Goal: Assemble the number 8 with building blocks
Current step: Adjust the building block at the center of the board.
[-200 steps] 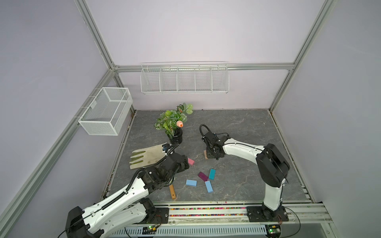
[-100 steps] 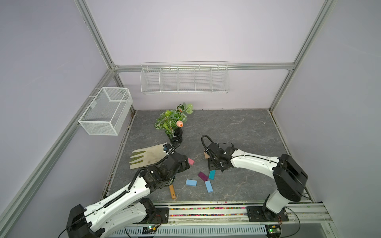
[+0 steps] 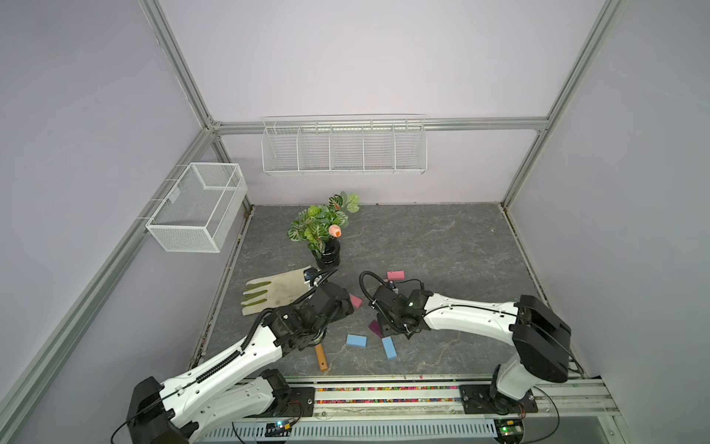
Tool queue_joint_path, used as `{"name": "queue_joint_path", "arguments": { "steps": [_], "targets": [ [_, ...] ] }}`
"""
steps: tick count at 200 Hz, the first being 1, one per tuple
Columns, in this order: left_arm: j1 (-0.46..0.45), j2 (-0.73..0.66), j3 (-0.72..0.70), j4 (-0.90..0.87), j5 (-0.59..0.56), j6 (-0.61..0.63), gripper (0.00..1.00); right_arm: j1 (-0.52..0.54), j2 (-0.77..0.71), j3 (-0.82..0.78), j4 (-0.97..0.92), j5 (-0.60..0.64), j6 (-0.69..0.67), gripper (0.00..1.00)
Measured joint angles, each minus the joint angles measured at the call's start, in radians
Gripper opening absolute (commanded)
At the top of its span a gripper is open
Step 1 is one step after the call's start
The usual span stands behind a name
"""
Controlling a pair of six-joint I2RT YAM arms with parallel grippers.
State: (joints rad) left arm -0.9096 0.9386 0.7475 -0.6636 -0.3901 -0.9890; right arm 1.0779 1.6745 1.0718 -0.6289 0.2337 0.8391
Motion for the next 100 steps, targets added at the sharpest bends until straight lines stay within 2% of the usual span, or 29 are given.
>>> {"name": "queue_joint_path", "arguments": {
  "steps": [47,100],
  "targets": [
    [0.0,-0.025,-0.001,0.0,-0.003,0.002,0.91,-0.003,0.016,-0.01,-0.011,0.042,0.034,0.62],
    [0.0,-0.001,-0.001,0.011,-0.002,0.002,0.91,-0.038,0.043,-0.016,0.009,0.03,0.055,0.59]
  ]
}}
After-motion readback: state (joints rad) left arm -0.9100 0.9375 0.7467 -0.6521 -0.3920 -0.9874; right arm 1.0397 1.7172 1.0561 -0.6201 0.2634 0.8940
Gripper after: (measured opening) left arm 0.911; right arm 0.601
